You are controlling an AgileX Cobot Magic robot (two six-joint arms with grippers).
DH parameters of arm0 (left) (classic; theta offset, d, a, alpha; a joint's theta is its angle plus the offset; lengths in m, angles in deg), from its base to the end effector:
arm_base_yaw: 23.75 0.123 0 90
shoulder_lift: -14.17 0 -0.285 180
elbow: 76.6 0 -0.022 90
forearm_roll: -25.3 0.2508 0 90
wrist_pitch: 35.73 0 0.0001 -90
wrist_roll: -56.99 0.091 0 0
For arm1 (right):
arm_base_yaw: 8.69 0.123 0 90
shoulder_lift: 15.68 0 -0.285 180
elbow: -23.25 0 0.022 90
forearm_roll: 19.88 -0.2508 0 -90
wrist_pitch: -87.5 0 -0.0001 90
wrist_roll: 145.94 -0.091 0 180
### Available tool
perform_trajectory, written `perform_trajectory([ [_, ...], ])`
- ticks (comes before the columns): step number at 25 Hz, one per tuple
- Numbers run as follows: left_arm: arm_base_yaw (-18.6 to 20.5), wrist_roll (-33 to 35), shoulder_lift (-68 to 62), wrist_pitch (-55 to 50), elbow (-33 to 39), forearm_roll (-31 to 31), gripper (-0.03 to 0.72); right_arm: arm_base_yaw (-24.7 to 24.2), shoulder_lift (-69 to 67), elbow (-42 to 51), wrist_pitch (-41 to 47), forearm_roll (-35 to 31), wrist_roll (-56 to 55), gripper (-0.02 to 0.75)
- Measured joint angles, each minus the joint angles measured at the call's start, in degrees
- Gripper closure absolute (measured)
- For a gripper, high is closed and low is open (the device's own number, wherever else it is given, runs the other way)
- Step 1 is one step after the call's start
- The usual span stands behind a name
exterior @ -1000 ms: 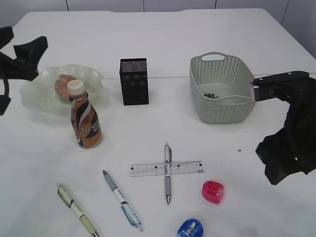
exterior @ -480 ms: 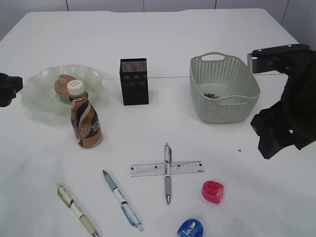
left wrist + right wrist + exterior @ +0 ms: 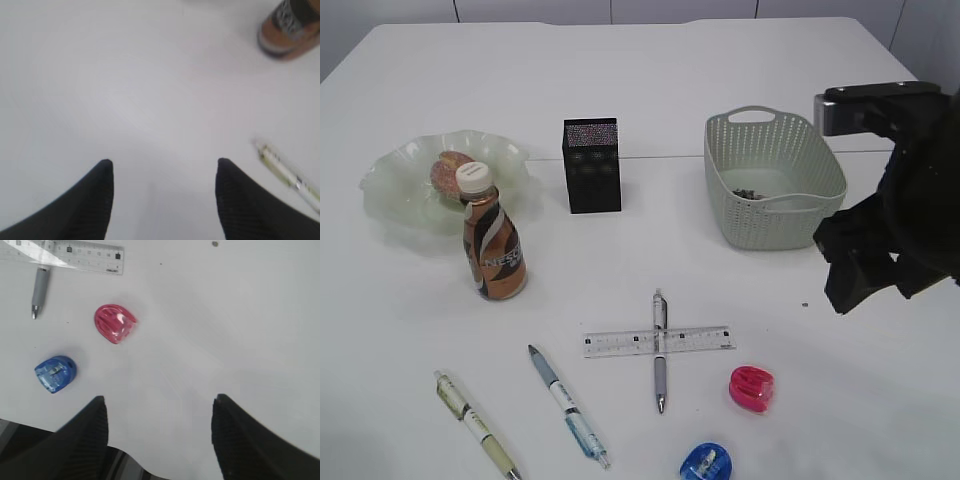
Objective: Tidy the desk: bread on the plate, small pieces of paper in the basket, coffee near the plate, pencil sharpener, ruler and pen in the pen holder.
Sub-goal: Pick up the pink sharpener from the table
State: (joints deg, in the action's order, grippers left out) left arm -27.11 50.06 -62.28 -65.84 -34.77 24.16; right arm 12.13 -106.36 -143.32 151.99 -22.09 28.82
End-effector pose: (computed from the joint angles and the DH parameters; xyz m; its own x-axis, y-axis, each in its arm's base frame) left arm 0.2117 -0.0133 0.2231 -0.8508 -0.0880 -0.5180 -0.0539 0.9953 -0.0806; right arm 0.2511 0.0989 0.2790 -0.9499 -0.2459 -0.1931 -0.2607 0.9638 0.0553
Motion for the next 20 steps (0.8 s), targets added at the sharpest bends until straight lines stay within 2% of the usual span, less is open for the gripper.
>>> perform_trajectory([
  [4, 0.0, 2.6, 0.8, -16.3, -3.3, -3.1, 0.223, 0.9, -1.5, -0.1, -0.5, -1.5, 0.1, 0.260],
  [8, 0.0, 6.4, 0.9, -26.9, -6.8, -6.7, 0.223, 4.4, -5.0, -0.1, -2.3, -1.2, 0.1, 0.260],
  [14, 0.0, 7.3, 1.1, -29.8, -8.5, -8.1, 0.223, 7.1, -12.8, -0.1, -7.4, -1.2, 4.0, 0.259],
  [20, 0.0, 8.2, 1.1, -30.9, -8.5, -8.7, 0.227, 7.2, -19.4, -0.1, -8.6, -1.0, 19.5, 0.260],
])
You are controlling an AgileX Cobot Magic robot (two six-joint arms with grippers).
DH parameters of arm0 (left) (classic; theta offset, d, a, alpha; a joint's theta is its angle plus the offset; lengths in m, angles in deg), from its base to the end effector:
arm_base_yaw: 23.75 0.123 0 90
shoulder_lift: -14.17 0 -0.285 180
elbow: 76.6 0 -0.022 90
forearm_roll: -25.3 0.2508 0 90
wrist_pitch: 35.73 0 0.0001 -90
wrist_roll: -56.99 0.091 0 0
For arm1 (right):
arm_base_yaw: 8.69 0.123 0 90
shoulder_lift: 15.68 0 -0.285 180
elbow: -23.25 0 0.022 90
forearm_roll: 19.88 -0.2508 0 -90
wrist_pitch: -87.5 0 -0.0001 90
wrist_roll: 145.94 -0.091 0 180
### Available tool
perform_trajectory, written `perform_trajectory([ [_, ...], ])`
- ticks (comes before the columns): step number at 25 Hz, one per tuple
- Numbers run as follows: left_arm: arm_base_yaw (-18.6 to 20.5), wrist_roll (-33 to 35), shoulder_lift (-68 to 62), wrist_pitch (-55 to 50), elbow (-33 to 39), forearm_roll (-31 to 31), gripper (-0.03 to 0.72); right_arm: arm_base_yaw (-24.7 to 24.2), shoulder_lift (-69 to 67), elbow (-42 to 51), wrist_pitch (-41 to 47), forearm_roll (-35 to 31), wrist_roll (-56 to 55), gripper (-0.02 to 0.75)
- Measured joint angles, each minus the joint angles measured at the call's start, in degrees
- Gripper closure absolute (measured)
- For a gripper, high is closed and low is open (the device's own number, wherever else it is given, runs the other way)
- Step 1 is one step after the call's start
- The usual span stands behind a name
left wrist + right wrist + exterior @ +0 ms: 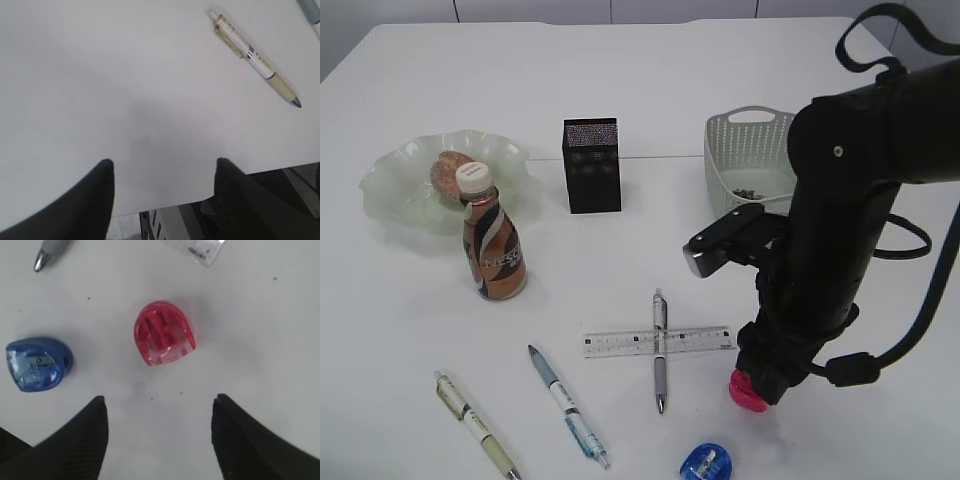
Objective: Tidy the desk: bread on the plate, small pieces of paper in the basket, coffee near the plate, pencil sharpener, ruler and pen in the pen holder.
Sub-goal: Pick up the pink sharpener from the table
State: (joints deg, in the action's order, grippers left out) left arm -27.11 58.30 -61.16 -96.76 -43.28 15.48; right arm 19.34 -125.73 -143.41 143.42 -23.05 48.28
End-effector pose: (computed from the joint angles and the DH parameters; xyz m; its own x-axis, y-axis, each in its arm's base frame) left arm 0.1879 -0.0246 0.2509 -0.9844 -0.0024 -0.1761 0.0258 0.9872 -0.1576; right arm 0.2808 0.1542 0.1802 -0.7606 -0.6488 -0.0223 -0.6491 0.7596 0.0420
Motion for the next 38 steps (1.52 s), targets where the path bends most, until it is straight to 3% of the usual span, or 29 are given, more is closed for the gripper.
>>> perform_trajectory([
  [8, 0.0, 0.1, 0.0, 0.2, 0.0, -0.2, 0.229, 0.0, -1.7, -0.1, -8.6, 0.0, 12.4, 0.260],
  [14, 0.0, 0.1, 0.0, 0.8, 0.0, -0.2, 0.229, 0.0, -1.9, -0.1, -9.7, 0.0, 16.1, 0.260],
  [38, 0.0, 0.3, 0.0, 3.0, 0.0, -0.2, 0.230, 0.0, -8.1, -0.1, -10.6, -2.1, 17.3, 0.260],
])
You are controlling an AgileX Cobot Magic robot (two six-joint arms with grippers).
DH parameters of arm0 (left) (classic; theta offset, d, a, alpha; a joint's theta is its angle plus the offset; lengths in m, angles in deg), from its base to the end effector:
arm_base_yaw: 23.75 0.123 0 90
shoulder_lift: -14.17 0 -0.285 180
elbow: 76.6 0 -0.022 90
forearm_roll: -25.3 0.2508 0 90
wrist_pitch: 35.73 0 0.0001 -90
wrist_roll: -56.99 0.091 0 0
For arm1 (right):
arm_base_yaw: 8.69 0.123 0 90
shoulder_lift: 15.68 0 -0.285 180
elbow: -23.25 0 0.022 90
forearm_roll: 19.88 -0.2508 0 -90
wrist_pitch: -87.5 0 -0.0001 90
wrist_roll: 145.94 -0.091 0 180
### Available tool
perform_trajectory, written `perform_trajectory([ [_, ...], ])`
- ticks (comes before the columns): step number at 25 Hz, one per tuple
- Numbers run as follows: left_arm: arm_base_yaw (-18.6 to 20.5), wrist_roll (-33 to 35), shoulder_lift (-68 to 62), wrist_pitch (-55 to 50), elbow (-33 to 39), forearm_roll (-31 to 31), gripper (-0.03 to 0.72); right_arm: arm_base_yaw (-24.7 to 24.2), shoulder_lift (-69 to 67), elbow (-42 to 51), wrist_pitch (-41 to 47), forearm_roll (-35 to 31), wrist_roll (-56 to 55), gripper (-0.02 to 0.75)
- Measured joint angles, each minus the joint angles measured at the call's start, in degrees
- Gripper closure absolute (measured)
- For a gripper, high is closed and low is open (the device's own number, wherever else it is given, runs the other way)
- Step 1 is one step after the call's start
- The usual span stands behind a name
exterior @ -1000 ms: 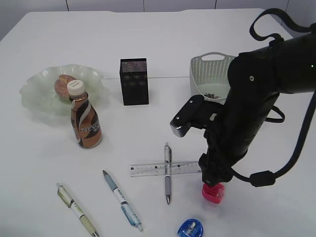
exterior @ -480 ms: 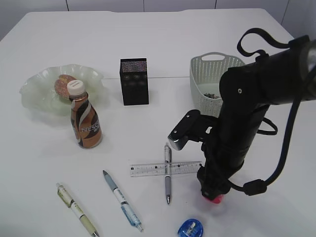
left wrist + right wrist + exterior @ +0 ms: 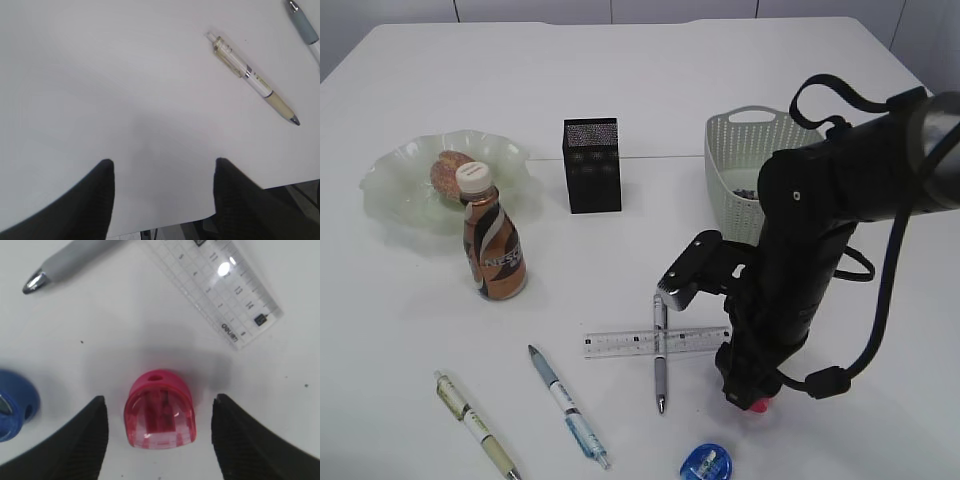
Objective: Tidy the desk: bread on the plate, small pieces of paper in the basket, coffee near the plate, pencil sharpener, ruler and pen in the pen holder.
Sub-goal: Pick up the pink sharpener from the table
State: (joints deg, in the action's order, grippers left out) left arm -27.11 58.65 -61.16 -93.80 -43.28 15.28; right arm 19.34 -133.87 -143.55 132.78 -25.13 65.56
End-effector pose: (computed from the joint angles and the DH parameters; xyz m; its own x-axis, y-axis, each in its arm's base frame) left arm 0.1926 -0.0248 0.2519 -0.9739 -0.0064 -0.2267 0.0304 0.9869 -0.1584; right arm 0.2997 0.1663 0.1342 -0.5591 -0.8249 -0.0835 -0.8288 0.5588 0.0293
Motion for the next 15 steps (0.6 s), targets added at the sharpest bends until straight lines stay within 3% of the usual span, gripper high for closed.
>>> perform_trajectory([
  [15, 0.0, 0.1, 0.0, 0.8, 0.0, 0.0, 0.230, 0.0, -1.2, -0.3, -0.9, 0.0, 0.0, 0.260],
])
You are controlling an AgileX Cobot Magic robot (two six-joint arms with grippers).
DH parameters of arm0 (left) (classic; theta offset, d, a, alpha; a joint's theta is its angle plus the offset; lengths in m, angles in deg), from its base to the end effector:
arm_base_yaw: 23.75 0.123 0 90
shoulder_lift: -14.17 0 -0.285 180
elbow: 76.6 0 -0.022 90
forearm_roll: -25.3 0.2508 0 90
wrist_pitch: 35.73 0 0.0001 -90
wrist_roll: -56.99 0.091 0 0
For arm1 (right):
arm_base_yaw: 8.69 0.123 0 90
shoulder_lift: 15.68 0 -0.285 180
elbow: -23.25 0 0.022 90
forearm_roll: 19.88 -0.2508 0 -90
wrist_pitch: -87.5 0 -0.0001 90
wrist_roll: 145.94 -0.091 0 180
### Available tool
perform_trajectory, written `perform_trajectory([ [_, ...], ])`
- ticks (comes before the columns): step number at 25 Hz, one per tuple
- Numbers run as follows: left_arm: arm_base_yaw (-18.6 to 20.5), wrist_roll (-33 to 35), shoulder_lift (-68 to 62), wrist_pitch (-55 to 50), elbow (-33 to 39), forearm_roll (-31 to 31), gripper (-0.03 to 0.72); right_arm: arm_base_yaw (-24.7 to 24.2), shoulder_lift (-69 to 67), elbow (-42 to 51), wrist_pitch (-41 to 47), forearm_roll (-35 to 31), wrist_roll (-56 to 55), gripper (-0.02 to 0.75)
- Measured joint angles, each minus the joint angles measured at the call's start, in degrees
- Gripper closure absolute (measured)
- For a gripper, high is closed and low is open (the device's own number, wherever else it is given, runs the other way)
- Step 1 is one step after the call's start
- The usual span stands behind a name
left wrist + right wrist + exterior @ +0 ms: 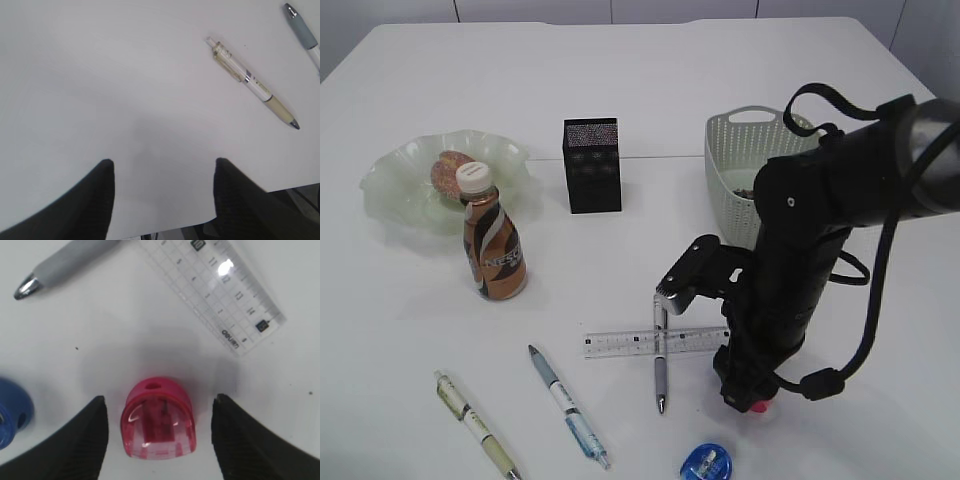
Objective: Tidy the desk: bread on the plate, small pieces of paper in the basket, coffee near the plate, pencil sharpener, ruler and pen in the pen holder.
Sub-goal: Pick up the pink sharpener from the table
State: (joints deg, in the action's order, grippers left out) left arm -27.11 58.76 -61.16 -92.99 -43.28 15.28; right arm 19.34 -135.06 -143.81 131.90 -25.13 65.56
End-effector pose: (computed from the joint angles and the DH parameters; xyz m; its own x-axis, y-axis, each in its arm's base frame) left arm 0.1938 -0.0247 0.2522 -0.9706 -0.0068 -0.2406 0.0322 0.9870 -0.1575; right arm 0.3021 0.1674 0.1281 -0.5600 -0.8244 -0.0822 -0.8282 0.5597 0.0289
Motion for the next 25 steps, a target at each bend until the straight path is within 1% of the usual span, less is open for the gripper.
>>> perform_trajectory([
  [18, 0.0, 0.0, 0.0, 0.4, 0.0, 0.0, 0.230, 0.0, -0.3, -0.1, 0.0, 0.0, 0.0, 0.262],
  [25, 0.0, 0.0, 0.0, 0.4, 0.0, 0.0, 0.230, 0.0, -1.3, -0.1, 0.4, 0.0, 0.0, 0.345],
])
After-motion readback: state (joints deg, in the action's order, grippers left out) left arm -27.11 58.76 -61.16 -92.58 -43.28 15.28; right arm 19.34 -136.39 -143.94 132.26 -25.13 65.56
